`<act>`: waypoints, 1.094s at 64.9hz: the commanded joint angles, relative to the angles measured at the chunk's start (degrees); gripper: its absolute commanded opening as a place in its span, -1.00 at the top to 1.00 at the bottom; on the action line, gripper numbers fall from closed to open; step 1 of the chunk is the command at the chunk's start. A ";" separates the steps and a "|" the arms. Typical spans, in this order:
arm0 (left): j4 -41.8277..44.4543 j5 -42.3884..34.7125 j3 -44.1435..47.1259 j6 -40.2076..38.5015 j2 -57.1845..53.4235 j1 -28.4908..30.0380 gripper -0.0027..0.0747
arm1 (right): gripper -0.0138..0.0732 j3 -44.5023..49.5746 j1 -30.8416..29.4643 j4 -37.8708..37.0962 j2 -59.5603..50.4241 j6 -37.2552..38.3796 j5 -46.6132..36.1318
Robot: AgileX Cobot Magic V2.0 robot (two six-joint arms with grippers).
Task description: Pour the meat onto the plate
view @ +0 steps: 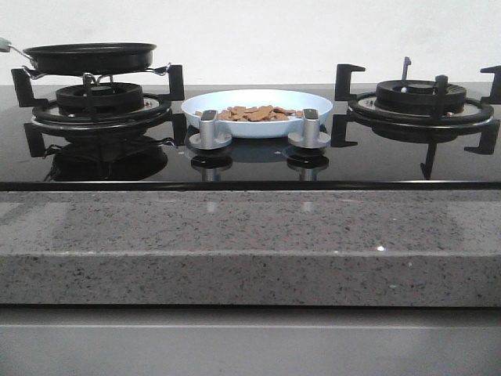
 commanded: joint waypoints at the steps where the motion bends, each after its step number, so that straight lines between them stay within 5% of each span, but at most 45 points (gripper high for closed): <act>1: -0.36 -4.82 0.35 -0.62 -0.97 -0.14 0.98 | 0.84 -0.31 -0.05 -1.79 -0.94 0.88 -6.30; 15: -0.36 -4.82 0.35 -0.62 -0.97 -0.14 0.98 | 0.84 -0.31 -0.09 -15.48 -0.94 15.62 -7.73; 71: -0.36 -4.82 0.35 -0.62 -0.97 -0.14 0.98 | 0.84 -0.31 -0.09 -15.48 -0.94 15.76 -8.76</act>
